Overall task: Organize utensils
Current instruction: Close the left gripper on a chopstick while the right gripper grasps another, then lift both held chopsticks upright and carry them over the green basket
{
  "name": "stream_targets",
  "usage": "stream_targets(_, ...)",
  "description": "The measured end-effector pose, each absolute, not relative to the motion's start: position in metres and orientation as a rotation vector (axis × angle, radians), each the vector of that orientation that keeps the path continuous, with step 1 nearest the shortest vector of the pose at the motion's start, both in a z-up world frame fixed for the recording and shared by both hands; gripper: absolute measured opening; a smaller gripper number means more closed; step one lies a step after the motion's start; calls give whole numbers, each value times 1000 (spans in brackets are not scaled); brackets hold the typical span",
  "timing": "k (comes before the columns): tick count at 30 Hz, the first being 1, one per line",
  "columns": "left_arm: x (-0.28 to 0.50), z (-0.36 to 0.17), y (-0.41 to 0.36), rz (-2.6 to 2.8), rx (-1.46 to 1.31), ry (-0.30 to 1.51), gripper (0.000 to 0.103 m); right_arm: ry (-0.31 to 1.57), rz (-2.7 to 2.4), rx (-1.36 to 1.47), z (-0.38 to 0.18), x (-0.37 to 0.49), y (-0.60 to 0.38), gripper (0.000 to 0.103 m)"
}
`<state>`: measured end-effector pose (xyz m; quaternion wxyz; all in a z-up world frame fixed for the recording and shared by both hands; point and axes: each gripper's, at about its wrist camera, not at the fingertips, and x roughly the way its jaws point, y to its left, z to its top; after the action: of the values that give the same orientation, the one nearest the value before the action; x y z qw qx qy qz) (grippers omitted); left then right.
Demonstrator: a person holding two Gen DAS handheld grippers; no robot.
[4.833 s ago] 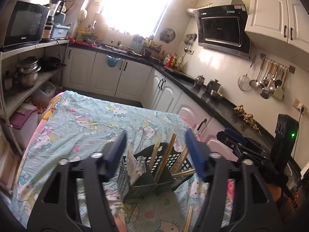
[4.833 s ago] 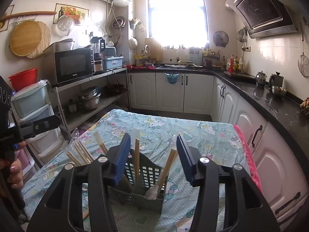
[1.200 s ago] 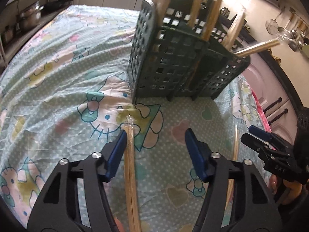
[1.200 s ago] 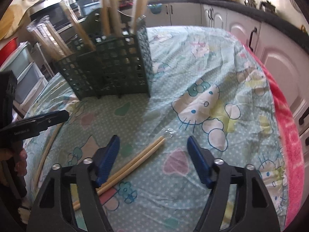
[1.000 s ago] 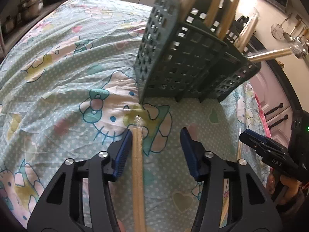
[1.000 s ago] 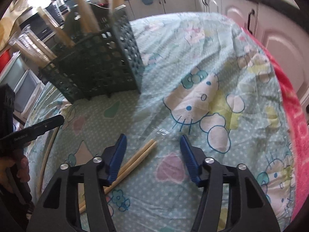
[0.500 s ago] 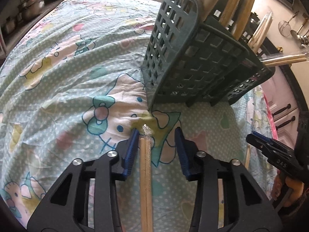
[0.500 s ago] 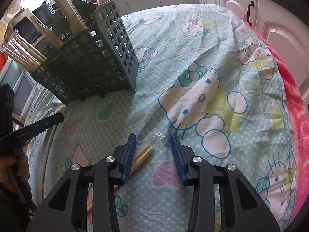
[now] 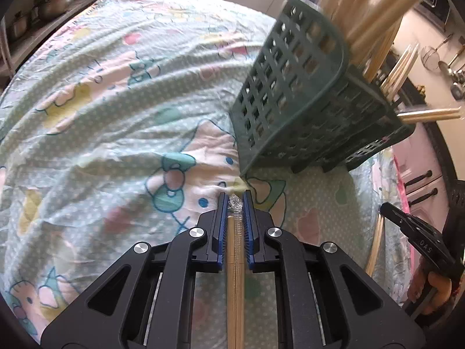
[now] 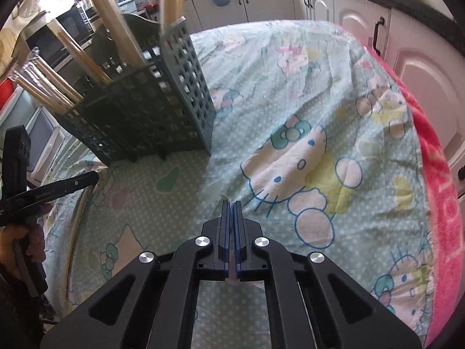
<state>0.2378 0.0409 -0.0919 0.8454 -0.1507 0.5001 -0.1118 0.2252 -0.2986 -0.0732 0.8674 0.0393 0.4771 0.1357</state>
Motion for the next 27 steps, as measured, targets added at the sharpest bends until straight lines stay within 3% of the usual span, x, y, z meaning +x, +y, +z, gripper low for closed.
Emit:
stream_targets(8, 217, -53, 64, -254, -312, 951, 7, 900, 353, 52, -36, 211, -283, 1)
stream_targets(27, 174, 39, 32, -329, -247, 712, 6, 636, 574, -100, 62, 162, -217, 1)
